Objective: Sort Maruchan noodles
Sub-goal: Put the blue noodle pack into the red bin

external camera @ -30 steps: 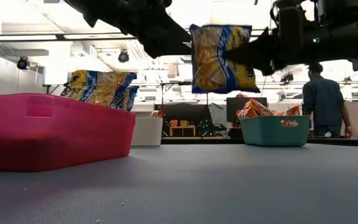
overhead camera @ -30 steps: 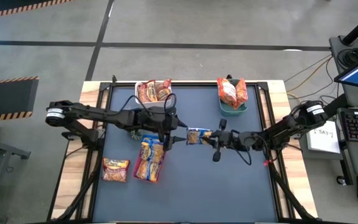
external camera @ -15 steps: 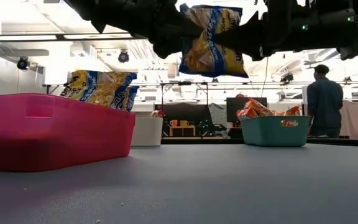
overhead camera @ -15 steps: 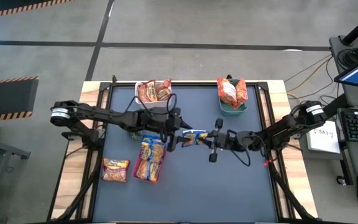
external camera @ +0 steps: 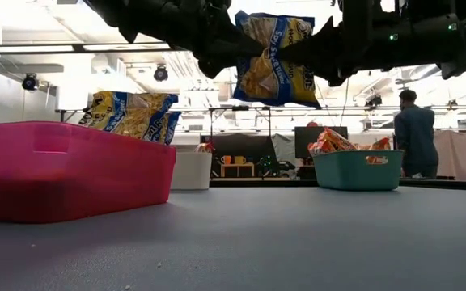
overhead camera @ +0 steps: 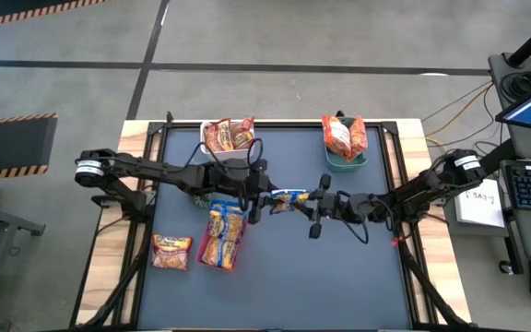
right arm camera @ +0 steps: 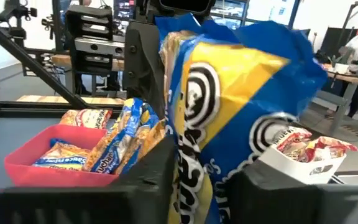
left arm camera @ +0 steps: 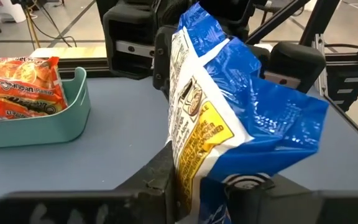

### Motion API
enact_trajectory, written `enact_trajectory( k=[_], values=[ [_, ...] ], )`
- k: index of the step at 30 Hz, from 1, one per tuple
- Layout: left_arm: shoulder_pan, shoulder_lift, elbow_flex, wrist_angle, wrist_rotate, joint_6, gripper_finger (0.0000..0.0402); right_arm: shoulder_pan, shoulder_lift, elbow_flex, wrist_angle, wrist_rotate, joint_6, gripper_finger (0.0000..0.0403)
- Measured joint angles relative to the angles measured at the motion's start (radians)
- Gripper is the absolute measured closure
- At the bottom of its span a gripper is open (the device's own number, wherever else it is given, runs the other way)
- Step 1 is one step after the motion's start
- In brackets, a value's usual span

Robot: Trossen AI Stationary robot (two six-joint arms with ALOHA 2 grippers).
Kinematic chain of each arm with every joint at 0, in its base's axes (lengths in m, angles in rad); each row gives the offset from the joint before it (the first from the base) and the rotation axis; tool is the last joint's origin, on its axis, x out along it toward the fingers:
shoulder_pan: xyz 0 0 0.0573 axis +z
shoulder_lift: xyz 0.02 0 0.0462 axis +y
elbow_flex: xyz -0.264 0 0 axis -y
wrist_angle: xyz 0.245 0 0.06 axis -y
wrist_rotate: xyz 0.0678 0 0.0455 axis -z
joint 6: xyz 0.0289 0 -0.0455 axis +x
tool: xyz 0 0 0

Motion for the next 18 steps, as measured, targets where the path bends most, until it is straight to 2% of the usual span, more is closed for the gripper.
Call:
enact_trajectory(
  k=[4, 9, 12, 18],
  values=[
    [0.000, -0.001, 0.000, 0.003, 0.000, -0.007, 0.0316, 0.000, -0.012, 0.001, -0.005, 0.002, 0.000, 0.0256],
    [0.000, -0.028, 0.000, -0.014, 0.000, -0.007, 0.0319, 0.000, -0.090, 0.006, -0.030, 0.002, 0.001, 0.0205],
    [-0.001, -0.067, 0.000, -0.053, 0.005, -0.007, 0.0320, 0.000, -0.169, 0.007, -0.098, 0.003, 0.023, 0.0184],
    [-0.002, -0.192, 0.002, -0.182, 0.112, -0.023, 0.0321, -0.010, -0.342, 0.040, -0.276, 0.003, 0.033, 0.0159]
  ],
)
